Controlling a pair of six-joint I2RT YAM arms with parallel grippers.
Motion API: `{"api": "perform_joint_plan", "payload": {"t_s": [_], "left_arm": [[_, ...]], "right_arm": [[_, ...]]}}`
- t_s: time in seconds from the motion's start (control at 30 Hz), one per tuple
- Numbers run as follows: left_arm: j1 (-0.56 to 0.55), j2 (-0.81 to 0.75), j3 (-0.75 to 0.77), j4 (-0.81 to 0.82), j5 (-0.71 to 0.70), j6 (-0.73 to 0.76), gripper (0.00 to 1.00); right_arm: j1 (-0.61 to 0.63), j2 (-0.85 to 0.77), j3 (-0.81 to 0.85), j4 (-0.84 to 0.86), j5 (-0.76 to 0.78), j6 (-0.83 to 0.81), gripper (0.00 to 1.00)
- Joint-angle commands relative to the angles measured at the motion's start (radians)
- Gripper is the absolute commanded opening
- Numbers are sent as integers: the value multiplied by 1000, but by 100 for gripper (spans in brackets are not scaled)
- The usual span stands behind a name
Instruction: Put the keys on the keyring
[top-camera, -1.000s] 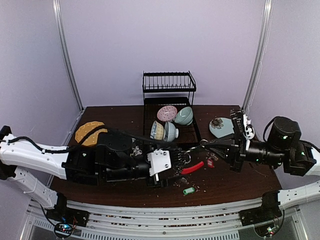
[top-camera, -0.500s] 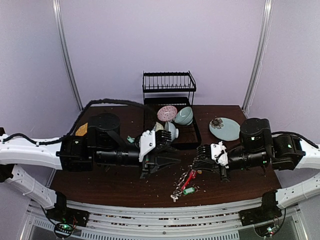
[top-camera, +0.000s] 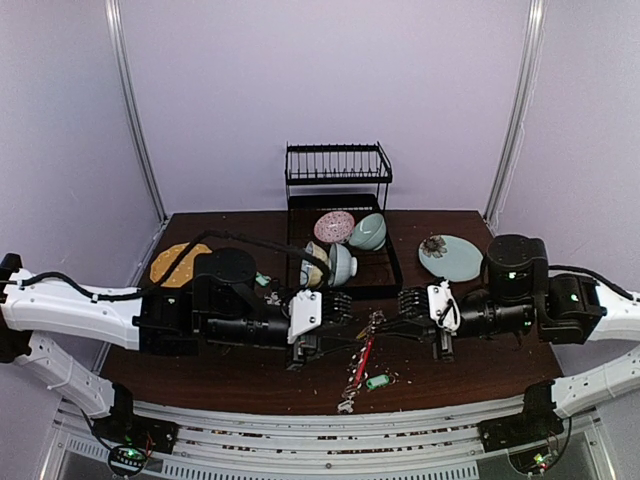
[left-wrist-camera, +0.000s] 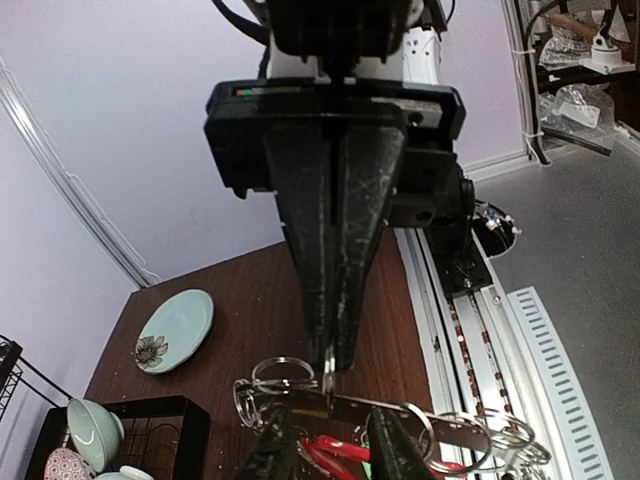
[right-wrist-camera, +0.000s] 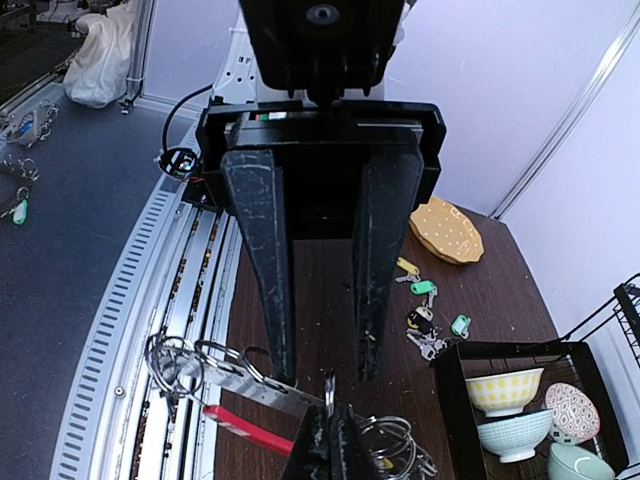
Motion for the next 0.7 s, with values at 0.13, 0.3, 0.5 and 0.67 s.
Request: {"api": "perform_joint_plan", "payload": {"t_s": [0.13,0.3,0.5,0.67], "left_arm": [[-17,3,-56,267,-48,-41,17],[-21,3,-60,276,-12,-36,17],[-27,5,-59,282,-41,-40,12],[-27,-2,-76,306,-48,-50,16]], "right_arm": [[-2,-96,-200,442,-60,137,0],[-2,-97,-260,583,-43,211,0],[-1,-90,-301,687,-48,251,0],[-2,-96,-325,743,-48,278,0]]}}
